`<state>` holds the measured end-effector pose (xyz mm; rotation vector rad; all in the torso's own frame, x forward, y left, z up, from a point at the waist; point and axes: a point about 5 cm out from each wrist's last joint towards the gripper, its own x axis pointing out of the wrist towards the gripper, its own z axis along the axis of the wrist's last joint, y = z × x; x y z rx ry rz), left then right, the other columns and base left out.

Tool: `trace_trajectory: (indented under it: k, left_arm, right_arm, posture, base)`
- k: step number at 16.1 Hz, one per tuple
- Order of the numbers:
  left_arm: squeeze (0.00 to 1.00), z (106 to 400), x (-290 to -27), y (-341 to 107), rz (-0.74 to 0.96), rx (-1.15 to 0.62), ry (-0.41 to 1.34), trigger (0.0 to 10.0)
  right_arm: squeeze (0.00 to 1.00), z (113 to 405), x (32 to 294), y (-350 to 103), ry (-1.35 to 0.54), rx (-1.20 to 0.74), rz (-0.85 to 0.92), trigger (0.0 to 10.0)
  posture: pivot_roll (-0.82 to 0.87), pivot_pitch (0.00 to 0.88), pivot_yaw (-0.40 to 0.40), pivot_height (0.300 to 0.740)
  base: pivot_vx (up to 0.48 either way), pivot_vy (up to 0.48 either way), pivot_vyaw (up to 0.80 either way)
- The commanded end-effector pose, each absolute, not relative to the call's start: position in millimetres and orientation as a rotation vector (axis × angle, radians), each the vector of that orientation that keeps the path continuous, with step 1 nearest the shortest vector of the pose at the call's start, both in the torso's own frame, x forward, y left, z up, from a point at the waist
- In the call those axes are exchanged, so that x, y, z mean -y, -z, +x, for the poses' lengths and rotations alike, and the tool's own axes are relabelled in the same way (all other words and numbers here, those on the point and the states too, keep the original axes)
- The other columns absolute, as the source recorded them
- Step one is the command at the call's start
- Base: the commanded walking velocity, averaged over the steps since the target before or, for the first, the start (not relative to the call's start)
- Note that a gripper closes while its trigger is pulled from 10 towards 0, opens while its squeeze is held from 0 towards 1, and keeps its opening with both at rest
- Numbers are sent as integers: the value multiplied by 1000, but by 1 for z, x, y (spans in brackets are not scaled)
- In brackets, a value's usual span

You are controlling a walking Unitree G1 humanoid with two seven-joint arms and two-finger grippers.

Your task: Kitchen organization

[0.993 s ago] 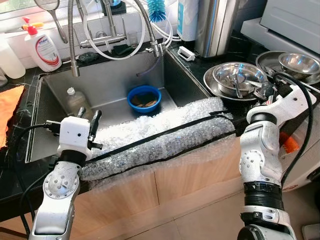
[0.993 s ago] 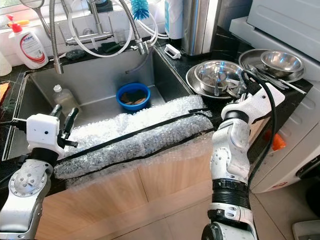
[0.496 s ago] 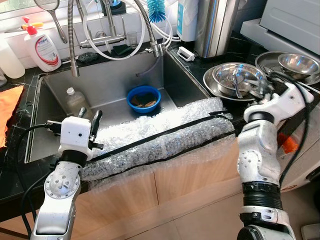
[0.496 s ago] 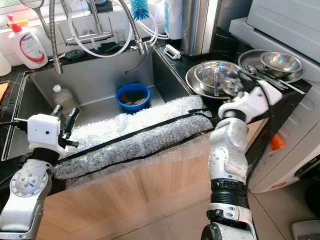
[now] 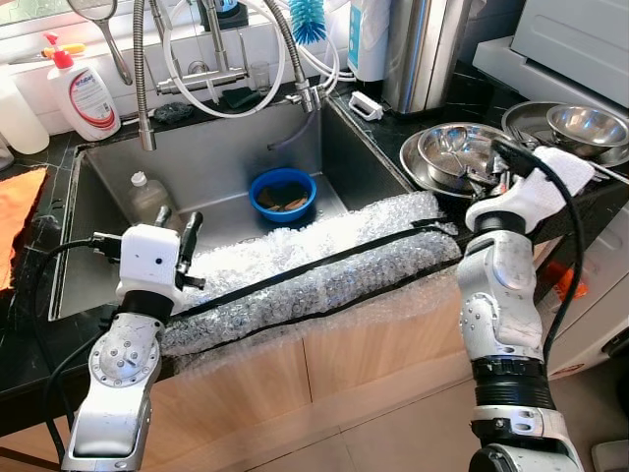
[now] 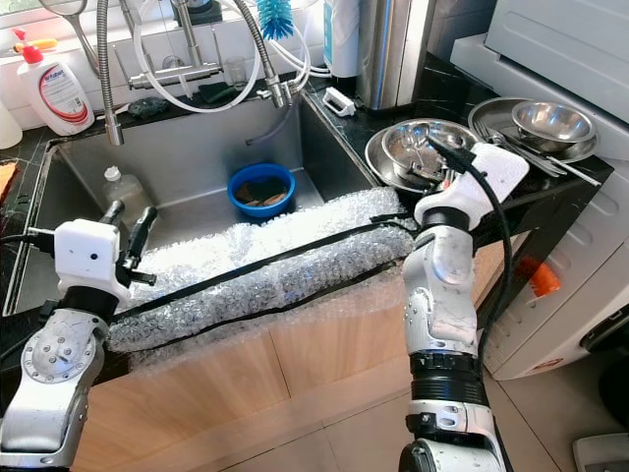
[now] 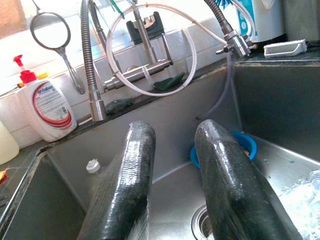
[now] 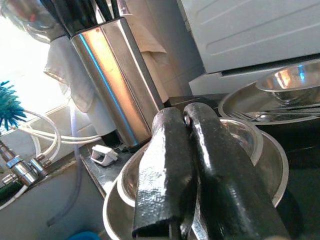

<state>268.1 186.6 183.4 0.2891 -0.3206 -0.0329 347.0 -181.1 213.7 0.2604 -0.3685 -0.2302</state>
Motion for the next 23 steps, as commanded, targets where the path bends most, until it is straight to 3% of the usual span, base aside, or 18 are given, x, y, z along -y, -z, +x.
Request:
trace_trajectory:
  k: [1,10,21,23]
  left_arm:
    - [0,269,-188,-186,292,329,22,10000]
    - [0,270,-187,-185,283,332,28,10000]
    - [0,271,-187,-187,272,347,21,10000]
    - [0,272,-185,-190,261,363,23,10000]
  right_arm:
    - [0,345,179,-220,215,402,248,10000]
    - [0,342,187,-208,295,276,103,10000]
    - [0,334,168,-233,197,443,-98,10000]
    - [0,330,163,-245,173,533,-211,10000]
  posture:
    - [-81,45,53,740]
    - [-86,43,57,740]
    - [-84,36,53,740]
    - [-82,35,52,740]
  base:
    - [0,0,0]
    - [0,0,0]
    - [0,0,0]
    - [0,0,0]
